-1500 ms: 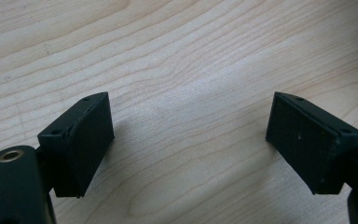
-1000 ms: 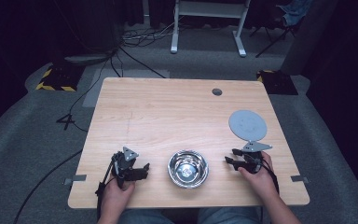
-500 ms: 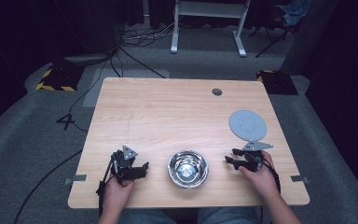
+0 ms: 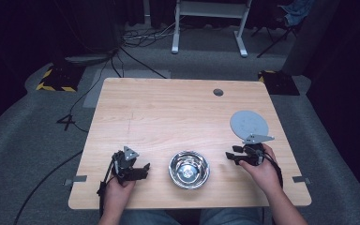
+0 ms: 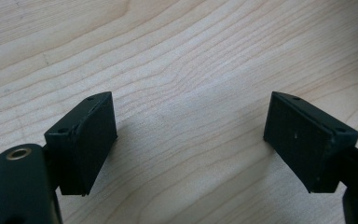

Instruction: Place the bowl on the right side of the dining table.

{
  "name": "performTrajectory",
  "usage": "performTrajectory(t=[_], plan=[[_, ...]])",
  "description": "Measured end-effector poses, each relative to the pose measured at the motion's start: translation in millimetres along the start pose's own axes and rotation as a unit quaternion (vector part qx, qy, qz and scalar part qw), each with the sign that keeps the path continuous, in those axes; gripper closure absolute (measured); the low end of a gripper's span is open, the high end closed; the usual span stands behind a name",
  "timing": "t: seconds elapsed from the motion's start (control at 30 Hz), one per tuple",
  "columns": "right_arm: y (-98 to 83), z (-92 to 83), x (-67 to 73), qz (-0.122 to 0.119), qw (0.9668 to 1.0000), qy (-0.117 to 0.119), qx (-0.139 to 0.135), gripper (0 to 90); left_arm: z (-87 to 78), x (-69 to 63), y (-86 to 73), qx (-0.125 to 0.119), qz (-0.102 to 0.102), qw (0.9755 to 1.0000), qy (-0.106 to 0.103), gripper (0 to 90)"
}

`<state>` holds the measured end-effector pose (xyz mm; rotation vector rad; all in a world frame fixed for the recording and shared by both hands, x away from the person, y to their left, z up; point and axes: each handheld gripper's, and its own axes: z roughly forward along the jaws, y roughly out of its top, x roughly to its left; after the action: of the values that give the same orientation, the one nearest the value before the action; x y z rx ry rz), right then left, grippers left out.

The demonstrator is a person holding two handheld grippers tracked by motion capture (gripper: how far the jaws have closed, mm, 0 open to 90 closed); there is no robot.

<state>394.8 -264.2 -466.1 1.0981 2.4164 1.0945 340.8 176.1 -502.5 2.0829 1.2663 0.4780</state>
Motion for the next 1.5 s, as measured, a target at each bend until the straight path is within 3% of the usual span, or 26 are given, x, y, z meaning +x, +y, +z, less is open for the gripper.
performTrajectory(t=[0.27,0.47,0.53,0.83,0.87,0.97,1.07,1.1,1.13,1.2,1.5], plan=[[17.9,-9.4,4.7,0.005,0.9999,0.013,-0.005,55.2,0.1,-0.1,0.1,0.001,0.0,1.0,-0.001,17.1],[47.8,-18.1,3.8,-0.017,0.9997,0.015,-0.001,56.3,0.8,-0.6,0.8,0.002,-0.002,1.0,-0.002,17.0],[54.3,-19.6,5.8,-0.009,0.9997,0.023,-0.003,56.5,0.8,-0.6,0.8,0.002,-0.002,1.0,-0.002,17.0],[72.1,-12.6,15.7,-0.017,0.9988,0.046,0.0,55.1,0.3,-1.1,0.5,0.003,-0.002,1.0,0.0,17.2],[76.6,-10.4,17.6,-0.027,0.9984,0.05,0.002,54.9,-0.4,-2.0,-0.5,0.002,-0.005,1.0,0.002,17.3],[80.4,-7.7,21.8,-0.022,0.9979,0.06,0.004,54.6,-1.9,-3.1,-2.2,0.002,-0.011,0.9999,0.006,17.1],[84.5,4.0,29.2,-0.012,0.9954,0.094,0.014,54.2,-5.0,-3.8,-5.8,0.001,-0.016,0.9998,0.01,16.8],[84.5,4.0,29.2,-0.012,0.9954,0.094,0.014,54.2,-5.0,-3.8,-5.8,0.001,-0.016,0.9998,0.01,16.8],[86.3,10.7,34.3,-0.008,0.9933,0.114,0.021,54.2,-6.6,-3.7,-7.4,0.001,-0.016,0.9998,0.012,16.8],[88.0,16.3,38.3,-0.017,0.9927,0.115,0.031,54.1,-7.8,-4.1,-8.7,0.001,-0.018,0.9998,0.011,16.8],[87.8,42.6,52.4,-0.011,0.9885,0.136,0.066,53.9,-8.0,-4.1,-9.2,0.001,-0.018,0.9998,0.01,16.8]])
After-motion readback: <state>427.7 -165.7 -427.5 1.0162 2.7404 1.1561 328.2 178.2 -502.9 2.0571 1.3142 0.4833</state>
